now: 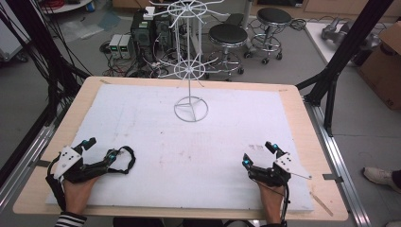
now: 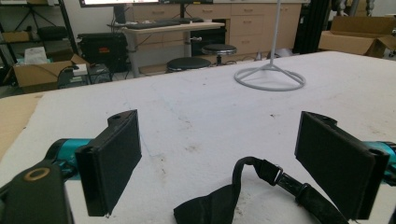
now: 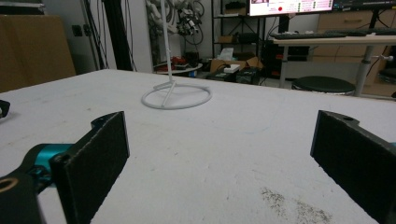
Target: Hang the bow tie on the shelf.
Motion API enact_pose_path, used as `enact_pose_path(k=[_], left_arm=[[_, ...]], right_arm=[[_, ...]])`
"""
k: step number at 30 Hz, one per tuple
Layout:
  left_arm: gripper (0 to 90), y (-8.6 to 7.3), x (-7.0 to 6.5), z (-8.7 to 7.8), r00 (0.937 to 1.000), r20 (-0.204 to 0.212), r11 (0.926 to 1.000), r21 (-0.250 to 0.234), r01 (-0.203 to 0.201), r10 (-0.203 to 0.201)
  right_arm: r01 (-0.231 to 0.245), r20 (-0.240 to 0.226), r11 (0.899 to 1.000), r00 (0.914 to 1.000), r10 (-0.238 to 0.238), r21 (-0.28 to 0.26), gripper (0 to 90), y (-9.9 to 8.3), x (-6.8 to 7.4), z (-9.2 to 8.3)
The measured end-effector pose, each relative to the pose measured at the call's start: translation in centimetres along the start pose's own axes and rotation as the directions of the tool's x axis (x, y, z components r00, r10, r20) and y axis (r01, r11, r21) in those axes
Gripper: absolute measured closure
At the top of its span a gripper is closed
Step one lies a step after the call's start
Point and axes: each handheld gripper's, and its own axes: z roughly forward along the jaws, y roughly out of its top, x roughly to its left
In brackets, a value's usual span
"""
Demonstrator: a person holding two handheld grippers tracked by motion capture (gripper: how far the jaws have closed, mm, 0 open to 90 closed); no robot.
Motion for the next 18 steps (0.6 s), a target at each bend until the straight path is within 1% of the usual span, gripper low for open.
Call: enact_pose_path(k=[4, 18], left_arm=[[14.9, 0.00, -0.02, 0.01, 1.0000, 0.001, 1.0000, 0.001, -0.002, 0.002], [14.9, 0.00, 0.04, 0.00, 0.9999, -0.003, 0.9999, -0.001, 0.010, -0.010]], right_arm=[[-0.001, -0.003, 1.000, 1.0000, 0.001, 0.002, 3.4, 0.01, -0.04, 0.03], [-0.002, -0.001, 1.000, 1.0000, 0.002, 0.006, 3.4, 0.01, 0.06, 0.03]])
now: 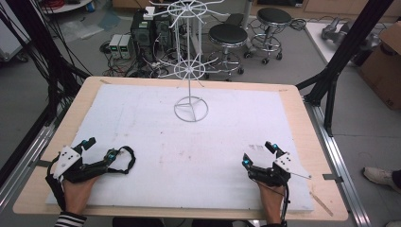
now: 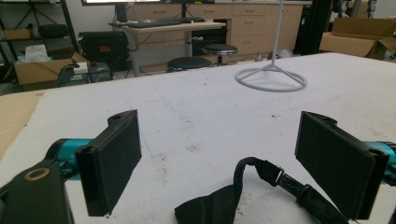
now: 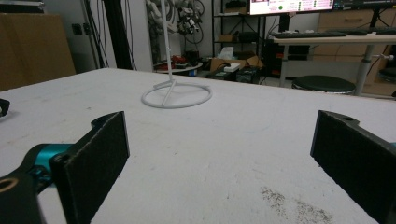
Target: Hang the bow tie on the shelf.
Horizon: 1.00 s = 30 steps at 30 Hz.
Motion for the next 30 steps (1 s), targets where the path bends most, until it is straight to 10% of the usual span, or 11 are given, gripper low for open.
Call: enact_pose_path(k=[13, 30], left_arm=[[14.8, 0.1, 0.2, 0.0, 0.9999, 0.000, 0.9999, 0.001, 0.015, -0.015], [14.9, 3.3, 0.9, -1.8, 0.9990, 0.042, 0.9834, 0.180, -0.024, 0.017]], right_arm=[[0.005, -0.001, 1.000, 1.0000, -0.005, -0.001, 3.4, 0.0, 0.0, 0.0], [0.005, -0.001, 1.000, 1.0000, -0.005, 0.000, 3.4, 0.0, 0.0, 0.1]])
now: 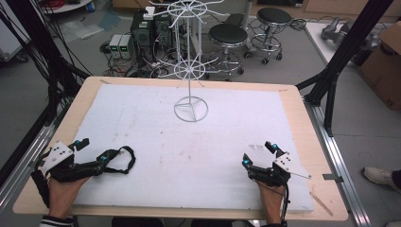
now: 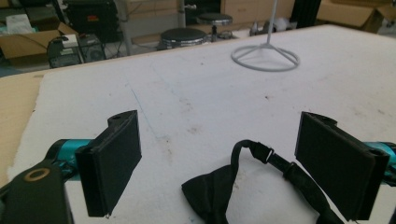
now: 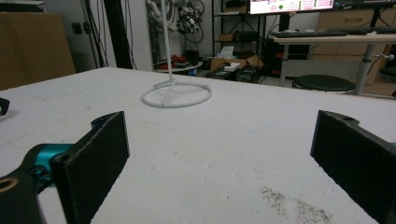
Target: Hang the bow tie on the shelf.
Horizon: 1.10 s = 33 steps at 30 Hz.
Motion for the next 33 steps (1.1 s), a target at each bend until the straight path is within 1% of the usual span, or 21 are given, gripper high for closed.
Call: enact_pose_path(k=[3, 6, 7, 9, 10, 12, 14, 15, 16, 17, 18, 19, 20, 25, 26, 27, 29, 30, 31, 32, 33], left_arm=[[14.9, 0.4, 0.2, -0.2, 1.0000, 0.005, 0.9991, 0.043, -0.004, 0.004], [15.0, 0.8, 0.4, -0.5, 0.9998, 0.012, 0.9948, 0.100, -0.019, 0.018], [15.2, 0.8, 0.4, -0.5, 0.9998, 0.012, 0.9948, 0.100, -0.019, 0.018], [15.3, 1.4, 0.5, -0.5, 0.9992, 0.028, 0.9868, 0.158, -0.033, 0.029], [15.6, 1.4, 0.5, -0.5, 0.9992, 0.028, 0.9868, 0.158, -0.033, 0.029], [16.7, 1.8, 0.5, -0.5, 0.9977, 0.051, 0.9760, 0.211, -0.055, 0.045], [18.1, 2.3, 0.5, -0.3, 0.9966, 0.070, 0.9632, 0.262, -0.060, 0.043], [18.1, 2.3, 0.5, -0.3, 0.9966, 0.070, 0.9632, 0.262, -0.060, 0.043], [18.0, 2.5, 0.6, -0.1, 0.9960, 0.082, 0.9520, 0.300, -0.060, 0.036], [18.0, 2.5, 0.6, -0.1, 0.9960, 0.082, 0.9520, 0.300, -0.060, 0.036], [18.0, 2.5, 0.6, 0.1, 0.9961, 0.082, 0.9463, 0.318, -0.058, 0.033], [18.0, 2.4, 0.6, 0.5, 0.9964, 0.079, 0.9322, 0.357, -0.056, 0.030], [18.0, 2.4, 0.7, 0.7, 0.9960, 0.082, 0.9243, 0.377, -0.063, 0.034], [18.1, 2.3, 0.6, 1.6, 0.9970, 0.076, 0.9008, 0.432, -0.046, 0.014], [18.0, 2.2, 0.6, 1.8, 0.9970, 0.077, 0.8943, 0.446, -0.039, 0.005], [18.0, 2.2, 0.6, 1.8, 0.9970, 0.077, 0.8943, 0.446, -0.039, 0.005], [18.3, 2.2, 0.5, 2.5, 0.9980, 0.063, 0.8765, 0.480, -0.033, 0.003], [18.3, 2.3, 0.4, 2.7, 0.9981, 0.062, 0.8697, 0.493, -0.032, 0.001], [18.3, 2.3, 0.4, 2.7, 0.9981, 0.062, 0.8697, 0.493, -0.032, 0.001], [18.3, 2.3, 0.3, 3.1, 0.9979, 0.064, 0.8606, 0.508, -0.029, -0.004], [18.5, 2.3, 0.3, 3.2, 0.9979, 0.064, 0.8562, 0.516, -0.030, -0.004]], right_arm=[[0.001, 0.001, 1.000, 1.0000, -0.001, -0.001, 3.4, 0.0, 0.0, 0.0], [0.002, 0.001, 1.000, 1.0000, -0.002, -0.001, 3.4, 0.0, 0.0, 0.0], [0.002, 0.001, 1.000, 1.0000, -0.002, -0.001, 3.4, 0.0, 0.0, 0.0], [-0.001, 0.000, 1.000, 1.0000, 0.001, -0.001, 3.4, 0.0, 0.0, 0.0], [-0.001, 0.000, 1.000, 1.0000, 0.001, -0.001, 3.4, 0.0, 0.0, 0.0], [-0.003, 0.001, 1.000, 1.0000, 0.003, -0.001, 3.4, 0.0, 0.0, 0.0], [-0.003, 0.000, 1.000, 1.0000, 0.003, 0.000, 3.4, 0.0, 0.0, 0.0], [-0.004, 0.000, 1.000, 1.0000, 0.004, 0.001, 3.4, 0.0, 0.0, 0.0], [-0.004, 0.000, 1.000, 1.0000, 0.004, 0.000, 3.4, 0.0, 0.0, 0.0], [-0.004, 0.000, 1.000, 1.0000, 0.004, 0.000, 3.4, 0.0, 0.0, 0.0], [-0.004, 0.000, 1.000, 1.0000, 0.004, 0.000, 3.4, 0.0, 0.0, 0.0], [-0.003, 0.000, 1.000, 1.0000, 0.003, -0.001, 3.4, 0.0, 0.0, 0.0], [0.000, -0.001, 1.000, 1.0000, 0.000, 0.000, 3.4, 0.0, 0.0, 0.0], [0.001, -0.001, 1.000, 1.0000, -0.001, 0.000, 3.4, 0.0, 0.0, 0.0], [0.002, -0.001, 1.000, 1.0000, -0.002, 0.000, 3.4, 0.0, 0.0, 0.0], [0.002, -0.001, 1.000, 1.0000, -0.002, 0.000, 3.4, 0.0, 0.0, 0.0], [0.002, -0.001, 1.000, 1.0000, -0.002, -0.001, 3.4, 0.0, 0.0, 0.0], [0.000, -0.001, 1.000, 1.0000, 0.000, 0.000, 3.4, 0.0, 0.0, 0.0], [0.000, 0.000, 1.000, 1.0000, 0.000, 0.000, 3.4, 0.0, 0.0, 0.0], [-0.001, 0.000, 1.000, 1.0000, 0.001, 0.001, 3.4, 0.0, 0.0, 0.0], [-0.001, -0.001, 1.000, 1.0000, 0.001, 0.001, 3.4, 0.0, 0.0, 0.0]])
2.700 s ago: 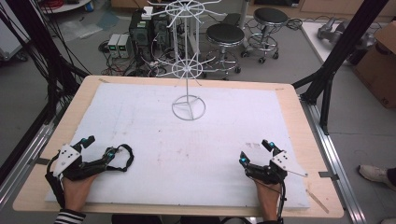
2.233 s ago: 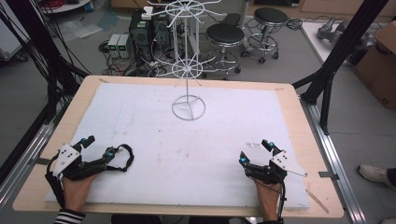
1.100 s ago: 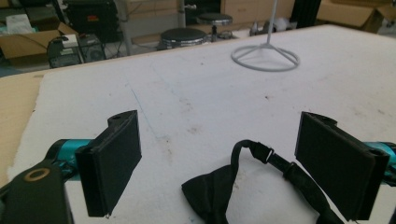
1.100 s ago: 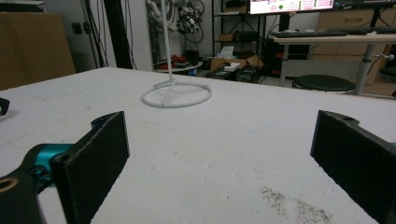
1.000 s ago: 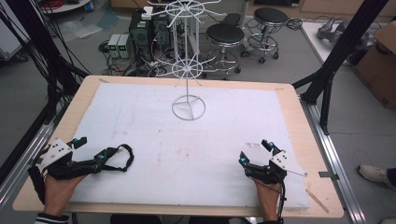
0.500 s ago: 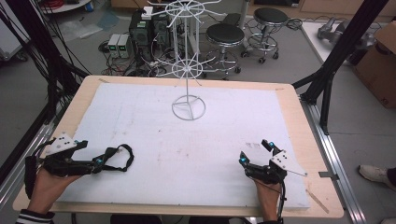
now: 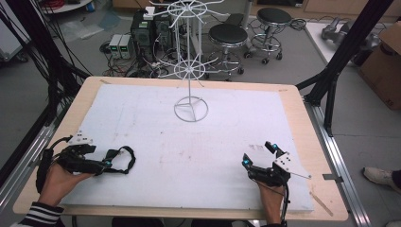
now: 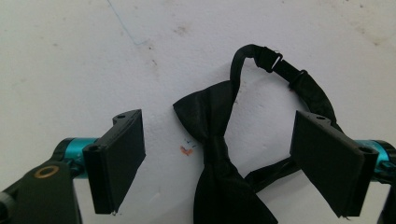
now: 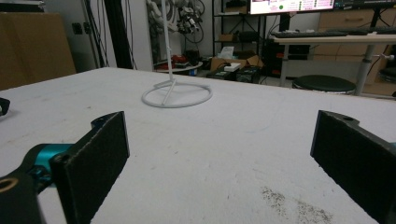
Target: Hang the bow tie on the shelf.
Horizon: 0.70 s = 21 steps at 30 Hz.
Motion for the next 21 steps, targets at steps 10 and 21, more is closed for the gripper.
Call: enact_pose_path(k=[10, 21], left_arm=[[24.1, 0.4, 0.3, 1.0, 0.9992, 0.028, 0.9935, 0.111, 0.026, -0.029], [37.1, 0.5, 0.4, 1.3, 0.9993, 0.015, 0.9886, 0.147, 0.031, -0.034]], right_arm=[[-0.008, 0.000, 1.000, 1.0000, 0.008, 0.002, 3.4, 0.0, 0.0, 0.0], [-0.003, 0.001, 1.000, 1.0000, 0.003, 0.000, 3.4, 0.0, 0.0, 0.0]])
